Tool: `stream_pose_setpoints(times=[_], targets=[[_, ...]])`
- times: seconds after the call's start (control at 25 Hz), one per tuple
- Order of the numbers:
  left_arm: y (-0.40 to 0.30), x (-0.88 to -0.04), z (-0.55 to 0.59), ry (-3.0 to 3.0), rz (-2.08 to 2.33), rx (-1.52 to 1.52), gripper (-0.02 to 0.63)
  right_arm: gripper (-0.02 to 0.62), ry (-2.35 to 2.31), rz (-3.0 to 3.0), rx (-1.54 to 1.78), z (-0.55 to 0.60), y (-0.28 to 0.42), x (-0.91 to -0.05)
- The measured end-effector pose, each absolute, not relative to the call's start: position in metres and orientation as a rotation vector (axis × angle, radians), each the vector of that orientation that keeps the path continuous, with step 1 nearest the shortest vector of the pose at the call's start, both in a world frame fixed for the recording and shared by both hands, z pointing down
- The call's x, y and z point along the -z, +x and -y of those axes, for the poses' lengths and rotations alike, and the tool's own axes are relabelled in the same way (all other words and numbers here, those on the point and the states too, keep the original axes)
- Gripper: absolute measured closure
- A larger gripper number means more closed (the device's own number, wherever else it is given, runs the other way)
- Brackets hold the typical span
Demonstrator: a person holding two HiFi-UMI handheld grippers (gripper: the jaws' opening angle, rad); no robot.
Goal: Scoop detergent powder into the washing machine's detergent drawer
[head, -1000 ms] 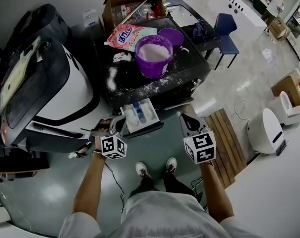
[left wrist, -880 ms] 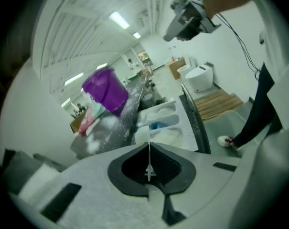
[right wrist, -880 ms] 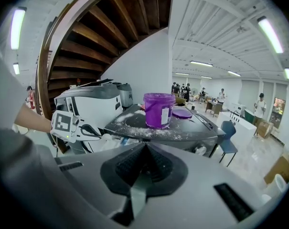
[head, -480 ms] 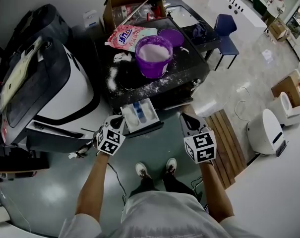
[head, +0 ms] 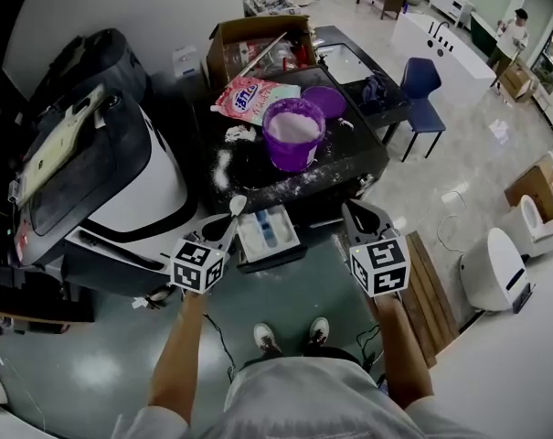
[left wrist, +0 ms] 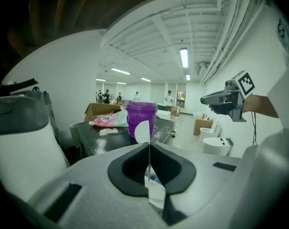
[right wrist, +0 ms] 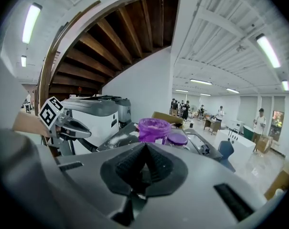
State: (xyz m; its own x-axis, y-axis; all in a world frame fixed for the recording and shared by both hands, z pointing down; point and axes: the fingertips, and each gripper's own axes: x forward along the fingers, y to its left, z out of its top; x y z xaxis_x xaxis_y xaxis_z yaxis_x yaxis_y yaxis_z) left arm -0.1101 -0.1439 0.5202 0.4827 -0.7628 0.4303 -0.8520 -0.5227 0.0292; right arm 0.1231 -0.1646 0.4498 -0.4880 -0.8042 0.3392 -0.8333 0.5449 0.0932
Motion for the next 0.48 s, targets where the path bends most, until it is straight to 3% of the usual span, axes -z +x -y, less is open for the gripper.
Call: stream_pose_setpoints(times=[0.48], targets=[[-0.125, -0.390, 0.156, 2.583, 1.600, -0.238, 0.594, 0.589, 1.344, 2.533, 0.147, 0.192, 0.116, -0.364]])
